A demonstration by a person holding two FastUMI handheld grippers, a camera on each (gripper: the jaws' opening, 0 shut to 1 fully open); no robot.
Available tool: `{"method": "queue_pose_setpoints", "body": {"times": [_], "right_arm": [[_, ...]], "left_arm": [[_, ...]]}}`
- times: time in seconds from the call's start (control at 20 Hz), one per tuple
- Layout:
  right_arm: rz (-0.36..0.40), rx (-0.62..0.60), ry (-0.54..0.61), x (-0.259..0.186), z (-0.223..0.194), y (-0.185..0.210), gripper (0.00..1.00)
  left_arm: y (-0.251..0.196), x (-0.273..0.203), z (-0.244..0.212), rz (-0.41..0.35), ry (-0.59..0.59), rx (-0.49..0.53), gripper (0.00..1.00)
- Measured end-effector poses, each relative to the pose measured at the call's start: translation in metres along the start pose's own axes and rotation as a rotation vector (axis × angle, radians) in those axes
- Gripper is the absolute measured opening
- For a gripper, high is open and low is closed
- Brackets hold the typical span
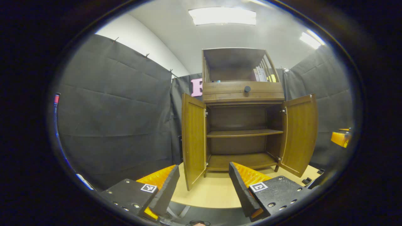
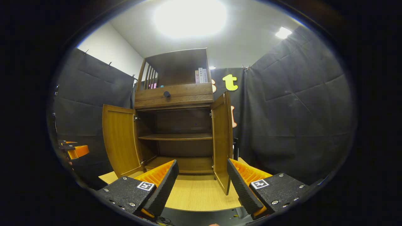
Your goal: Open the right door of the double-door shoe cabinet with the right hand, and open the left door with the left hand.
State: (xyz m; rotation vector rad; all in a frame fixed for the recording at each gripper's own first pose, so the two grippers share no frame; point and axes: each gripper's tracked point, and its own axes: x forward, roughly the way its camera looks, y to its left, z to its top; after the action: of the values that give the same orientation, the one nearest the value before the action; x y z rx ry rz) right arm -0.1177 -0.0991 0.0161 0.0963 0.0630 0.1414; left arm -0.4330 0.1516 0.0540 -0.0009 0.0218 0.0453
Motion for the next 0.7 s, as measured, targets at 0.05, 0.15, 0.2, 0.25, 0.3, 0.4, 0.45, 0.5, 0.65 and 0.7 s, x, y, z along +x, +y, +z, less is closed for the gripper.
{"method": "queue_pose_setpoints", "body": {"times": [0.05, 0.15, 0.2, 0.25, 0.3, 0.4, 0.45, 0.5, 0.65, 0.7], "right_arm": [[0.000, 0.002, 0.005, -0.001, -0.001, -0.001, 0.92], [-0.006, 0.005, 0.011, -0.003, -0.003, -0.004, 0.95], [-0.011, 0.007, 0.011, -0.003, -0.002, -0.006, 0.92], [-0.014, 0.010, 0.009, -0.005, -0.001, -0.007, 0.92], [-0.016, 0.014, 0.007, -0.004, -0.001, -0.008, 0.92], [-0.015, 0.020, 0.007, -0.005, -0.001, -0.010, 0.92], [-0.016, 0.019, 0.004, -0.005, 0.000, -0.012, 0.95], [-0.019, 0.016, 0.003, -0.005, 0.001, -0.013, 0.92], [-0.019, 0.016, 0.003, -0.004, 0.001, -0.014, 0.95], [-0.019, 0.016, 0.004, -0.002, 0.000, -0.016, 0.95]], "left_arm": [[0.000, 0.000, -0.002, 0.002, 0.005, 0.001, 0.96], [-0.001, -0.003, 0.002, 0.002, 0.001, 0.004, 0.96], [-0.002, -0.005, 0.003, 0.002, -0.004, 0.010, 0.96], [-0.003, -0.007, 0.005, 0.003, -0.010, 0.017, 0.96], [-0.005, -0.008, 0.007, 0.000, -0.016, 0.021, 0.96], [-0.010, -0.007, 0.009, -0.006, -0.023, 0.025, 0.96], [-0.013, -0.007, 0.011, -0.014, -0.027, 0.024, 0.96], [-0.015, -0.008, 0.010, -0.014, -0.025, 0.025, 0.96], [-0.022, -0.008, 0.010, -0.013, -0.022, 0.030, 0.95], [-0.023, -0.007, 0.011, -0.016, -0.023, 0.029, 0.94]]}}
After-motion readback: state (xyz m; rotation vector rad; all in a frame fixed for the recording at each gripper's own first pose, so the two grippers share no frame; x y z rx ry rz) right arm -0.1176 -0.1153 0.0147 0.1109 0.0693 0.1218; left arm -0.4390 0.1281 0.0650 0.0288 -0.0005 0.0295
